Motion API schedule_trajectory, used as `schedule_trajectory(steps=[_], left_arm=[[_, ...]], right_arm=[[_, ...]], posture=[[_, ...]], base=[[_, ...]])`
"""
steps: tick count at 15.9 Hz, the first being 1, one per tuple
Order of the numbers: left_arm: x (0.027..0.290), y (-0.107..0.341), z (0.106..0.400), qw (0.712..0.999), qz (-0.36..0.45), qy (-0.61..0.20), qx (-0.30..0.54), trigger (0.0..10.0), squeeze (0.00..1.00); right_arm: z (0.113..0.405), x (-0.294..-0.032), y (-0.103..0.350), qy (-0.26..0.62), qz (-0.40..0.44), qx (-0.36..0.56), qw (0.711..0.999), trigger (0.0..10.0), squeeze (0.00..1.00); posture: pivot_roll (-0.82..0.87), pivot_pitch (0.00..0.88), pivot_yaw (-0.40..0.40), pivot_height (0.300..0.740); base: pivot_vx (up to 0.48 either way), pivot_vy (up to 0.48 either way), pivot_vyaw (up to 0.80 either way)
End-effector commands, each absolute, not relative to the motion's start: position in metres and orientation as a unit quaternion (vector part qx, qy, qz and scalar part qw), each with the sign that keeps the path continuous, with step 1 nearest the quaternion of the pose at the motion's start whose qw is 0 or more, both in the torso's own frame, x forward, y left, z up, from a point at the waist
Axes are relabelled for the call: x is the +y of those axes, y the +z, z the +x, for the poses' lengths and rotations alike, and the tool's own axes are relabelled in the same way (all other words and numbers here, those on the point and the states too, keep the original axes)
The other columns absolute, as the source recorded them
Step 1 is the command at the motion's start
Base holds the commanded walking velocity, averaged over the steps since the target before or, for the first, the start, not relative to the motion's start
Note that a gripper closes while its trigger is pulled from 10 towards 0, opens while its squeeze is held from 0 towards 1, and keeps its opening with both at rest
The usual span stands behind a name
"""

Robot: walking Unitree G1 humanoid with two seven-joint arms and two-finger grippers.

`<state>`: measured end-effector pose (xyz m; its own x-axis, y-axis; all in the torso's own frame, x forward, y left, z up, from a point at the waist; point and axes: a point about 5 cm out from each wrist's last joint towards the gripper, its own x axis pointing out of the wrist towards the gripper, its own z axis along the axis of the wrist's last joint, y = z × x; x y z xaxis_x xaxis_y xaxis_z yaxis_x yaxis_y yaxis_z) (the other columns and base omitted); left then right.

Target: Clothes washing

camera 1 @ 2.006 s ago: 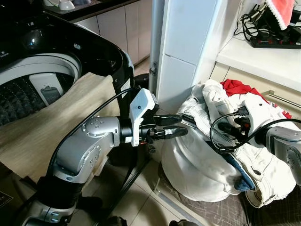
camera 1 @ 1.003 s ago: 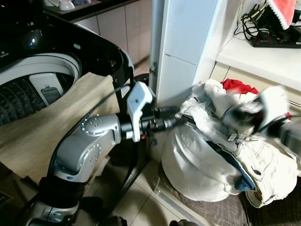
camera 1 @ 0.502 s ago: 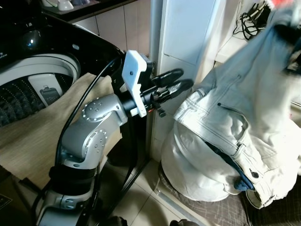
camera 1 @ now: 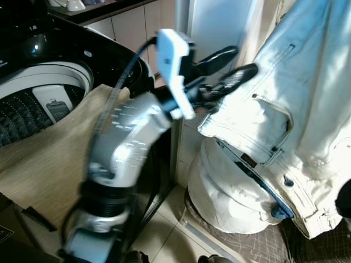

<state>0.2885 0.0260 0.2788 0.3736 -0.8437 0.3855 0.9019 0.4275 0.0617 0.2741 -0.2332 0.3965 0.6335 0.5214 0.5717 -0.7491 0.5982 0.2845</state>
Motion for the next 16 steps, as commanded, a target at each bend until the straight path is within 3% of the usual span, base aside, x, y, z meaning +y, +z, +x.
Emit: schedule_trajectory(steps=[1,6,10,11,12,16], left_arm=[[0.017,0.278,0.293,0.832,-0.054,-0.519,-0.188,10.0,1.00],[-0.005,0.264,0.302,0.840,-0.053,-0.513,-0.166,10.0,1.00],[-0.013,0.243,0.303,0.844,0.010,-0.514,-0.153,10.0,1.00],[-0.012,0.241,0.303,0.845,0.015,-0.512,-0.155,5.4,1.00],[-0.012,0.240,0.301,0.842,0.001,-0.518,-0.151,0.0,0.00],[-0.006,0.239,0.300,0.842,-0.021,-0.516,-0.155,0.0,0.00]], right_arm=[[0.265,-0.225,0.407,0.398,0.253,-0.237,0.850,0.0,0.00],[0.262,-0.214,0.404,0.427,0.273,-0.219,0.834,0.0,0.00],[0.260,-0.210,0.403,0.430,0.286,-0.215,0.829,0.0,0.00],[0.259,-0.209,0.402,0.430,0.287,-0.214,0.829,0.0,0.00],[0.259,-0.208,0.402,0.428,0.288,-0.212,0.830,0.0,0.00],[0.261,-0.202,0.394,0.424,0.292,-0.200,0.834,0.0,0.00]], posture=[[-0.15,0.038,-0.023,0.740],[-0.15,0.042,-0.023,0.740],[-0.15,0.043,-0.019,0.740],[-0.14,0.043,-0.017,0.740],[-0.14,0.044,-0.017,0.740],[-0.13,0.046,-0.018,0.740]], base=[[0.000,0.000,0.00],[0.000,0.000,0.00],[0.000,0.000,0.00],[0.000,0.000,0.00],[0.000,0.000,0.00],[0.000,0.000,0.00]])
